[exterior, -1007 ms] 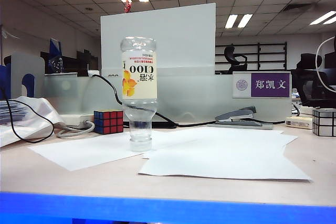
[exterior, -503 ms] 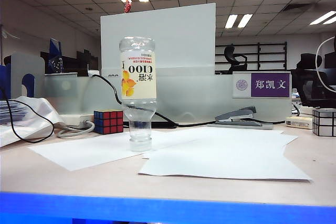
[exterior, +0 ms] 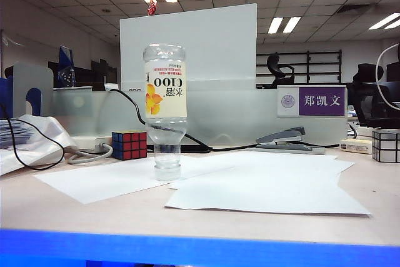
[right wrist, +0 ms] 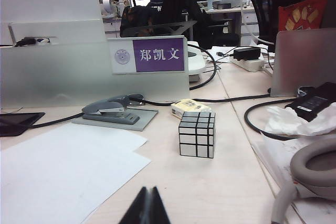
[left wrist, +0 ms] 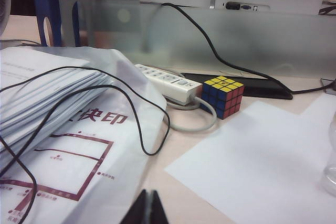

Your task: Flip the plastic bottle upside down.

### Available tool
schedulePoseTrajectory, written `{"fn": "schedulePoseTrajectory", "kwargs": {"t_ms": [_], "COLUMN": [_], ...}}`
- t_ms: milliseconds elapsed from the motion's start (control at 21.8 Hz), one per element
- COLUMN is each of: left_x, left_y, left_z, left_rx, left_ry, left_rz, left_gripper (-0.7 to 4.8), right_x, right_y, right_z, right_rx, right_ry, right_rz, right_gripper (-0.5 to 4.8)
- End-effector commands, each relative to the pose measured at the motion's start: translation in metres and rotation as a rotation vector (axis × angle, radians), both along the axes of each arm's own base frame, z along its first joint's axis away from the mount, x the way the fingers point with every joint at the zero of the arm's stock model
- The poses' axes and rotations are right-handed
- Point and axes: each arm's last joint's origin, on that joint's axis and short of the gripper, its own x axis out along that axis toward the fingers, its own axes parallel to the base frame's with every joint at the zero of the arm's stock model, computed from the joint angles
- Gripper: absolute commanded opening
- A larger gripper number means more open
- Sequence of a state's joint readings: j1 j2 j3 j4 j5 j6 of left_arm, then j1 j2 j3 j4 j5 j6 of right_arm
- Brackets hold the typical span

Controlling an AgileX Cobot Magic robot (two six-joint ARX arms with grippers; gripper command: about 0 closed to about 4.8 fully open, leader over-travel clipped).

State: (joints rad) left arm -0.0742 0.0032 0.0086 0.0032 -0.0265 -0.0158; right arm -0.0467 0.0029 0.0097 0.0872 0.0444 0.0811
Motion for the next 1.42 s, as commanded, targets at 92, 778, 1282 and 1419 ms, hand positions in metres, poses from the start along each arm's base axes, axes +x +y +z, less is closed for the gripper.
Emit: {"fn": "schedulePoseTrajectory", "kwargs": {"t_ms": [92,778,1282,1419], "left_x": [-0.0001,-0.0001,-0.0001,-0.0001], "left_y": [-0.0001,-0.0001,-0.0001,-0.0001], "left_z": [0.0014,0.0014,0.0014,0.0014], "left_rx": [0.0,0.0,0.0,0.0], "left_ry": [-0.013,-0.013,-0.013,-0.013], "left_rz": [-0.004,-0.004,-0.004,-0.004], "left_gripper": [-0.05,-0.05,-0.05,-0.05], "right_x": [-0.0001,0.0,-0.0001,-0.0001], "right_y": [0.0,0.0003,0.0003,0.0003], "right_z": [0.0005,0.0005,0.0006,0.0006], "right_rx": [0.0,-0.002,-0.002,-0.002], "right_ry": [-0.011,-0.01,-0.011,-0.011], "right_rz": [0.004,0.017,0.018,0.018], "right_gripper": [-0.09,-0.09,-0.09,-0.09]}}
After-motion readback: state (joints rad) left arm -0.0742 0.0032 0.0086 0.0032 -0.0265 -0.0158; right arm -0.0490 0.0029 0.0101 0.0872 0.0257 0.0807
